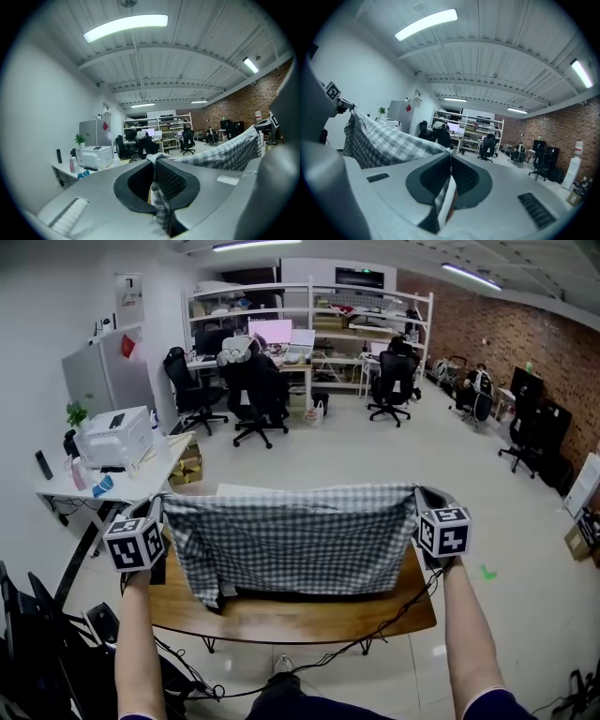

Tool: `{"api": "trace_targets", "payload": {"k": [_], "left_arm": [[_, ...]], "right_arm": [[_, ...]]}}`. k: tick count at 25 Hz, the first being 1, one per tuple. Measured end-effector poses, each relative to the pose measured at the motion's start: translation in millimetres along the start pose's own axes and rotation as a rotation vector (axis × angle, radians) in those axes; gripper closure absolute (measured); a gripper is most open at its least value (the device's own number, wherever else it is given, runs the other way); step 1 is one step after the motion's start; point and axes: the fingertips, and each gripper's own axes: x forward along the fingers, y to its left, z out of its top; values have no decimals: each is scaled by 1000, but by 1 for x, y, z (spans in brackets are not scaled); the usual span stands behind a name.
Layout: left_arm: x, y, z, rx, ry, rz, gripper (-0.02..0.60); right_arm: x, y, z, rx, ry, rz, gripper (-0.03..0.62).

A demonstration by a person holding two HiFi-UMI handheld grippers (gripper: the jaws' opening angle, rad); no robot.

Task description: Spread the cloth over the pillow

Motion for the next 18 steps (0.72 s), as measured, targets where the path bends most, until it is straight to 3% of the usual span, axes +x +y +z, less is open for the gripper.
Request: {"api": "trace_targets", "payload": {"k": [18], "left_arm": [[158, 13, -38, 19, 128, -64, 572]], "right_arm": [[124, 1, -17, 13, 90, -44, 571]]}}
